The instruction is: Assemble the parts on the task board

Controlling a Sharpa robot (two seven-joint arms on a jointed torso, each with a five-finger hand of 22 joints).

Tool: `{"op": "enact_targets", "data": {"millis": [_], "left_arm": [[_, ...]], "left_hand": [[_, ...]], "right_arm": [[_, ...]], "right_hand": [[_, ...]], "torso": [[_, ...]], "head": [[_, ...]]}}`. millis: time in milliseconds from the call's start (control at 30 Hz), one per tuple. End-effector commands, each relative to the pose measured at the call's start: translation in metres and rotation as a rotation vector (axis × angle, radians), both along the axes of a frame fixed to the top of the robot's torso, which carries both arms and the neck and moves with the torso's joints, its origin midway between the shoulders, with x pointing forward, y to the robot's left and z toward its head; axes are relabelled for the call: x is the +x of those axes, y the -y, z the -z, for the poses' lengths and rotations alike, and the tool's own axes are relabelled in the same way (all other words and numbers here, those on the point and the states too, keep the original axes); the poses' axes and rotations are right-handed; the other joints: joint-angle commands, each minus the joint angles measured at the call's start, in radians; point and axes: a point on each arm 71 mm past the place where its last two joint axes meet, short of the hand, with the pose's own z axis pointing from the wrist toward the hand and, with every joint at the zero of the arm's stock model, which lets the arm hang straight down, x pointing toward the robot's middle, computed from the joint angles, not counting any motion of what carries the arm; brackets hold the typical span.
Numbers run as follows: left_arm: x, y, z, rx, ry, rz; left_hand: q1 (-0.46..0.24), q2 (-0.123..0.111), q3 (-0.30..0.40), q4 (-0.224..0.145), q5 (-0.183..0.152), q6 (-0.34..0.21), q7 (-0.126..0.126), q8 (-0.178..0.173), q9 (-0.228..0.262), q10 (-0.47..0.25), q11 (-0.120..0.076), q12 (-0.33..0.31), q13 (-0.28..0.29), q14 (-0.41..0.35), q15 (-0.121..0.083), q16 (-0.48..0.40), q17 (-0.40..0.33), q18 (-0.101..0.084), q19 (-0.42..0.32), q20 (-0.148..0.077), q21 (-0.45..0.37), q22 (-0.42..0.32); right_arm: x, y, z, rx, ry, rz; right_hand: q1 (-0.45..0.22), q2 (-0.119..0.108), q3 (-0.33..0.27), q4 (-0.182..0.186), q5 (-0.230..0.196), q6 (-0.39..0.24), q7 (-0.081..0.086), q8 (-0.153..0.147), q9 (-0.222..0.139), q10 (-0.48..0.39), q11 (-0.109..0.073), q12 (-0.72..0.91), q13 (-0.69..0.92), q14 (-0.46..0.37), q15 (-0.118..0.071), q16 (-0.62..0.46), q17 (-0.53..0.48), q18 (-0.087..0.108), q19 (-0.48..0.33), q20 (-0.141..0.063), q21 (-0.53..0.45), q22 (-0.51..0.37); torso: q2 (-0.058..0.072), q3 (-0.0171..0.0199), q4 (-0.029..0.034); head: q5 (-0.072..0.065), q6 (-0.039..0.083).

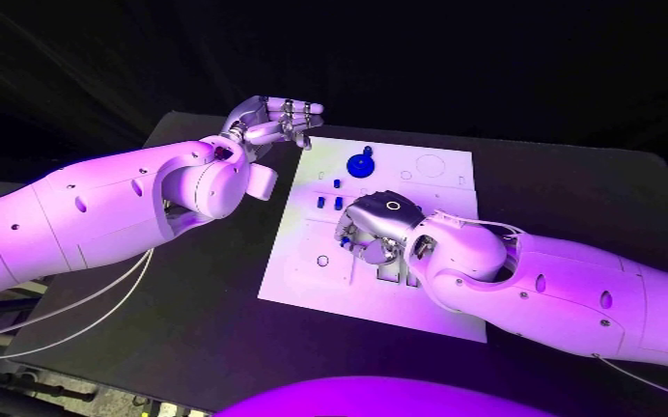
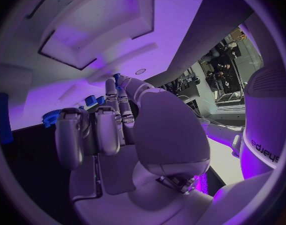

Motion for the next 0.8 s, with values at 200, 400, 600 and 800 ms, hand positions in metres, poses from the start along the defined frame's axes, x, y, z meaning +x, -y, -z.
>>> {"op": "enact_targets", "data": {"millis": [200,400,600,800], "left_arm": [[-0.001,0.003,0.000,-0.010,-0.008,0.024],[-0.001,0.003,0.000,-0.009,-0.011,0.025],[-0.001,0.002,0.000,-0.008,-0.014,0.026],[0.000,0.002,0.001,-0.006,-0.019,0.027]], "left_hand": [[-0.003,0.011,0.001,-0.005,0.002,-0.008,-0.002,-0.003,-0.001,-0.006,-0.001,-0.007,-0.001,0.000,0.004,-0.006,-0.002,0.005,0.004,0.001,-0.005,-0.001],[-0.003,0.011,0.001,-0.005,0.002,-0.008,-0.002,-0.003,-0.001,-0.006,-0.001,-0.007,-0.001,0.000,0.004,-0.006,-0.002,0.005,0.004,0.001,-0.005,-0.001],[-0.003,0.011,0.001,-0.006,0.002,-0.010,-0.001,-0.003,-0.001,-0.008,0.000,-0.008,-0.001,-0.001,0.005,-0.007,-0.003,0.005,0.004,0.002,-0.006,-0.002],[-0.004,0.012,0.001,-0.007,0.001,-0.013,0.000,-0.004,-0.002,-0.010,0.001,-0.008,-0.002,-0.002,0.006,-0.008,-0.004,0.005,0.003,0.002,-0.007,-0.002]], "right_arm": [[0.000,-0.001,0.006,-0.045,-0.028,-0.003],[0.001,0.000,0.005,-0.035,-0.021,0.009],[0.001,0.004,0.001,0.002,0.009,0.028],[-0.004,0.011,-0.007,0.056,0.039,0.037]], "right_hand": [[-0.070,-0.030,-0.040,0.025,0.007,-0.029,0.011,-0.023,-0.003,-0.042,0.008,-0.029,-0.017,0.049,0.008,-0.002,-0.011,-0.005,0.049,0.005,-0.016,0.169],[-0.081,-0.039,-0.050,0.029,0.007,-0.041,0.015,-0.030,-0.006,-0.071,0.015,-0.031,-0.024,0.047,0.014,-0.007,-0.019,-0.002,0.043,0.011,-0.029,0.162],[-0.088,-0.053,-0.074,0.030,0.001,-0.086,0.020,-0.034,-0.018,-0.147,0.026,-0.026,-0.039,0.038,0.024,-0.028,-0.051,0.017,0.009,0.021,-0.120,0.106],[-0.092,-0.063,-0.103,0.032,-0.004,-0.110,0.014,-0.034,-0.024,-0.168,0.026,-0.016,-0.042,0.028,0.024,-0.053,-0.085,0.024,-0.003,0.023,-0.152,0.086]], "torso": [[0.000,-0.0012,-0.0003],[0.000,-0.0005,0.0001],[-0.001,0.0000,0.0001],[-0.002,0.0003,-0.0008]], "head": [[-0.002,-0.002],[-0.003,0.000],[-0.007,0.002],[-0.011,0.006]]}}
